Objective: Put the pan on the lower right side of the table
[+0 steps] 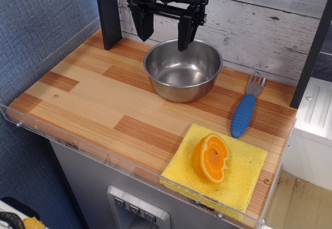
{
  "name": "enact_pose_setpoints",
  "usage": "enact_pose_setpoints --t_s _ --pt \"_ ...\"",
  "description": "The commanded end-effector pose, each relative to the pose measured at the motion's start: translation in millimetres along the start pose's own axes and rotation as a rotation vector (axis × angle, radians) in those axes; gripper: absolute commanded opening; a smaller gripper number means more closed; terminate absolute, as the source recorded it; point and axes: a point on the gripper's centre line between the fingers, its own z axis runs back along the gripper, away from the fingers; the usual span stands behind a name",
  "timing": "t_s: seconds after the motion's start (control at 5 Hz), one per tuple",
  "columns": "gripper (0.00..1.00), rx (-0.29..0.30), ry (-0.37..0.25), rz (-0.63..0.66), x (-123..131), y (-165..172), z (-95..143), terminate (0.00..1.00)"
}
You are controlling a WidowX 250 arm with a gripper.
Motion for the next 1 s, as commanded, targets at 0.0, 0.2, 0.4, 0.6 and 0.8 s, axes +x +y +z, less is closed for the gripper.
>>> enact_pose_setpoints --t_s 0.0,0.2,0.4,0.6,0.8 --pt "1.0 0.0 0.0 0.0 0 0 0 0.0" --pt "1.0 -0.026 -0.002 -0.019 4 -20 -10 0.0" --pt "1.0 -0.056 -0.015 -0.036 9 -37 -16 0.0" --pt "1.0 -0.092 -0.052 -0.065 12 -47 -20 0.0" --pt "1.0 -0.079 -0.08 -0.102 16 -49 -32 0.0"
